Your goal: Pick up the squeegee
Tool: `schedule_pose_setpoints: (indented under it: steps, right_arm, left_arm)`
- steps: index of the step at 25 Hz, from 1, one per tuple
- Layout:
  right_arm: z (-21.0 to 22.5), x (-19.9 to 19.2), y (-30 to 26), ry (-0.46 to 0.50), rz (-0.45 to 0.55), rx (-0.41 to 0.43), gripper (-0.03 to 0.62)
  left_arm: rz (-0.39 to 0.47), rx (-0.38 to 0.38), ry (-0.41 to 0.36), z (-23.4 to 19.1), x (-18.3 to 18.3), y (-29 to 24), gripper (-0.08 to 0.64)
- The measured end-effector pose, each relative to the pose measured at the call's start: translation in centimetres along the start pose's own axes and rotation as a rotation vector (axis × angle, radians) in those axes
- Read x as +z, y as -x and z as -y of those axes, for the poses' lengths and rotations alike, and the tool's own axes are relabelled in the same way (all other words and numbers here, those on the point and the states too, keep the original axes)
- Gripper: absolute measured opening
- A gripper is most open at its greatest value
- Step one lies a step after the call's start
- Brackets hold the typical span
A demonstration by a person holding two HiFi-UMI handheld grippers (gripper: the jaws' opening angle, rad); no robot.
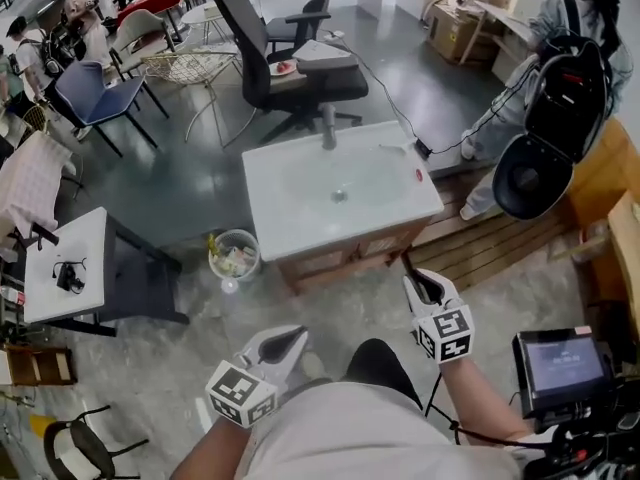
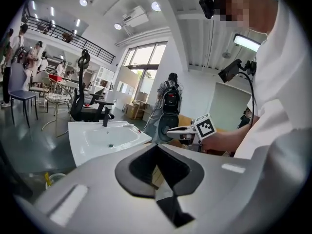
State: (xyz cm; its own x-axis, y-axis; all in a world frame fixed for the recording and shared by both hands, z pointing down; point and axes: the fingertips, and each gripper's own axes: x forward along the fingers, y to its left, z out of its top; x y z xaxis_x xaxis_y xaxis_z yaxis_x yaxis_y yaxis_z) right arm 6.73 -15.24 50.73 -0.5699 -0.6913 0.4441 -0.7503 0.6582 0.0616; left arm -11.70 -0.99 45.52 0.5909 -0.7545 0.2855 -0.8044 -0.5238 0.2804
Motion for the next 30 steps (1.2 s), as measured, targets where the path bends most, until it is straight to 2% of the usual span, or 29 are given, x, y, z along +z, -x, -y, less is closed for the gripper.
schedule_pose_setpoints:
  steps: [4, 7, 12, 22, 26, 30]
  right_arm:
    - [1.8, 0.4, -4.5, -0.009, -0.02, -0.018, 0.054]
    - [4.7, 0.9, -8.3, 0.008, -0.02, -0.048, 0.054]
    - [12.6, 1.4, -15.4, 0.007, -0.03, -0.099, 0.055]
    - [27.6, 1.2, -29.0, 0.024, -0.106, -0.147, 0.105]
    - [30.5, 0.1, -33.6, 0.03, -0.15, -0.145, 0.139]
    - [31.9, -0.7, -37.1, 0.033, -0.194, -0.137, 0.144]
  left_arm:
    - [0.005, 0.023, 0.028, -3.5, 0.6, -0.5, 0.008]
    - [-0.004, 0.041, 0.035, -5.8, 1.0, -1.5, 0.008]
    - [-0.011, 0.076, 0.077, -8.6, 3.2, -5.9, 0.008]
    - [-0.015, 0.168, 0.069, -13.5, 11.0, -17.2, 0.008]
    - [-0.02, 0.214, 0.093, -15.5, 12.4, -19.8, 0.008]
    - [-0.029, 0.249, 0.111, -16.9, 13.0, -21.7, 0.008]
